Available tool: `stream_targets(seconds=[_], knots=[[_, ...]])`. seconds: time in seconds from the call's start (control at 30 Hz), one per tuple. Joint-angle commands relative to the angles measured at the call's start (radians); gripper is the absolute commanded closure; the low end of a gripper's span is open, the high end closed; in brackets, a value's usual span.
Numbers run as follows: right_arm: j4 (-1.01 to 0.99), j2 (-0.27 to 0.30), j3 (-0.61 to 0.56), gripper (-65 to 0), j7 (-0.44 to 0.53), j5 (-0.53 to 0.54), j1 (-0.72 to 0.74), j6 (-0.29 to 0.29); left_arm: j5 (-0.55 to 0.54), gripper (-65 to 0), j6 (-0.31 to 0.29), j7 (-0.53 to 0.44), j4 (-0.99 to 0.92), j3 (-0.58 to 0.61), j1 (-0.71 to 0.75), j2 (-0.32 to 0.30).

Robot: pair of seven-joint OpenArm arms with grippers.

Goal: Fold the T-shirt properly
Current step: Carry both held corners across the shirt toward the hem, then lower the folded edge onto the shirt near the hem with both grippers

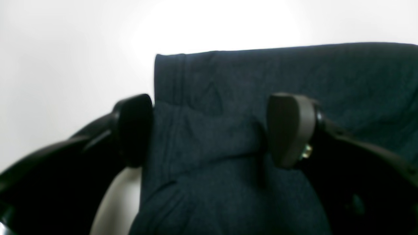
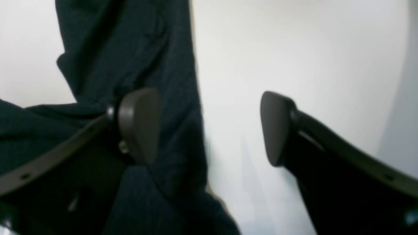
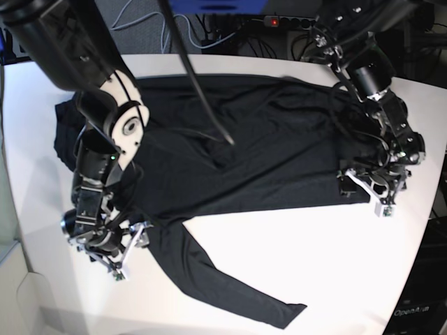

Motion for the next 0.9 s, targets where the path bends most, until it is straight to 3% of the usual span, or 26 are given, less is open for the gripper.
stream_targets(seconds=[0.0,0.87], knots=[[0.018,0.004,-0.003,-46.1,0.019,0.015,0.012,-0.005,-0.011,-52.1,-0.002,-0.024,0.014,0.003,-0.026,-0.010],[0.080,0.018,-0.003,-46.1,0.016,0.057,-0.132,-0.005,-0.011,-52.2,-0.002,-0.022,0.020,0.000,-0.043,-0.040]])
